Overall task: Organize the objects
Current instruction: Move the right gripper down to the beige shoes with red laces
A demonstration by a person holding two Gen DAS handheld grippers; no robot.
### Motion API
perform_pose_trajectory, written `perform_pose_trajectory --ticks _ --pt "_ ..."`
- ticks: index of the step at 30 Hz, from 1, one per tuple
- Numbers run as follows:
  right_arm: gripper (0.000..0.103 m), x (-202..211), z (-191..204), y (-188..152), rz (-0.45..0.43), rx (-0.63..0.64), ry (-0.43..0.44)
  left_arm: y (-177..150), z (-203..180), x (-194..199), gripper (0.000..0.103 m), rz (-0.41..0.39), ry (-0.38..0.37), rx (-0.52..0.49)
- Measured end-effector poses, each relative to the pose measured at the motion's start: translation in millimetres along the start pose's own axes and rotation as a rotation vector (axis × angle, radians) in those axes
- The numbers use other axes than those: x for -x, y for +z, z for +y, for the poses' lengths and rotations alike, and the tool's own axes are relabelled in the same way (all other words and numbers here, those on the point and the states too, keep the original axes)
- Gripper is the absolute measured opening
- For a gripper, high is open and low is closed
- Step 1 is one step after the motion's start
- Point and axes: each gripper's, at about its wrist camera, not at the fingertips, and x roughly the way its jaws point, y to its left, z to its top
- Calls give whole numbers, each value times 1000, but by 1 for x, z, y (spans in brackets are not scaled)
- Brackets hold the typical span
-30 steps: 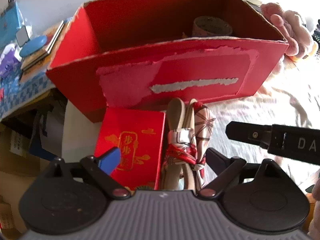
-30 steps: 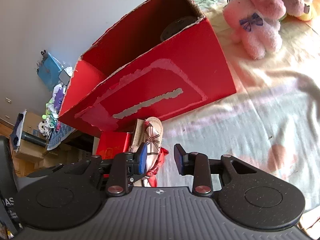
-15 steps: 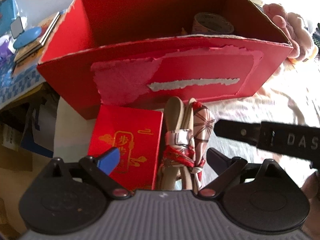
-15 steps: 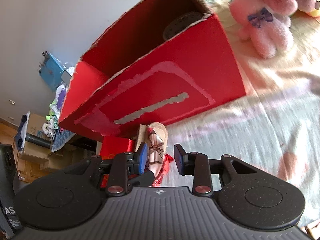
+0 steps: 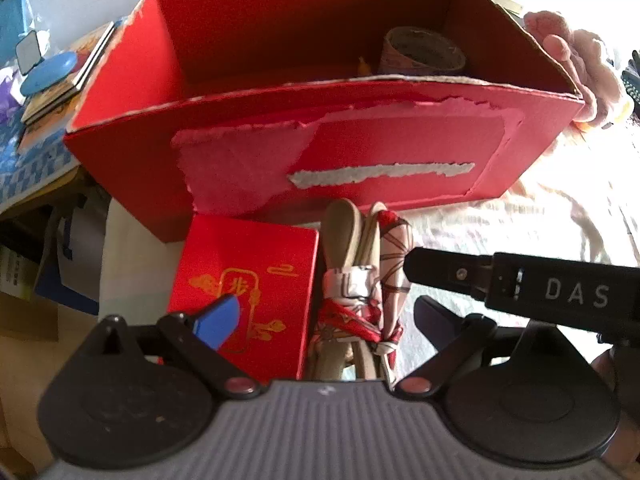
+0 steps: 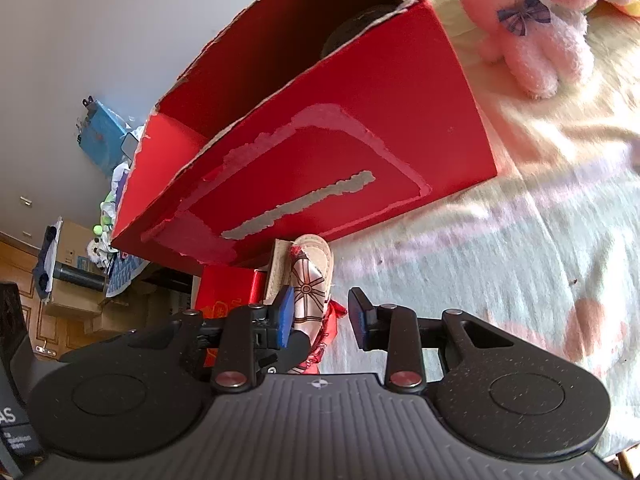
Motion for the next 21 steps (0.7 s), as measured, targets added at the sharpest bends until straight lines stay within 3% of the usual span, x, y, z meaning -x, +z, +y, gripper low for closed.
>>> perform_pose_trajectory --ticks 9,11,16,21 --pt "35 -1 -5 -3 15 -18 10 -3 -2 12 94 -45 -44 -65" --pt "35 -2 -6 -4 22 -20 13 -7 3 16 93 -53 -84 -65" --pt "35 -6 -4 -6 40 -18 26 -15 24 24 88 -58 -273 -15" --pt "36 -16 6 -6 80 24 43 -20 29 23 86 -66 -374 6"
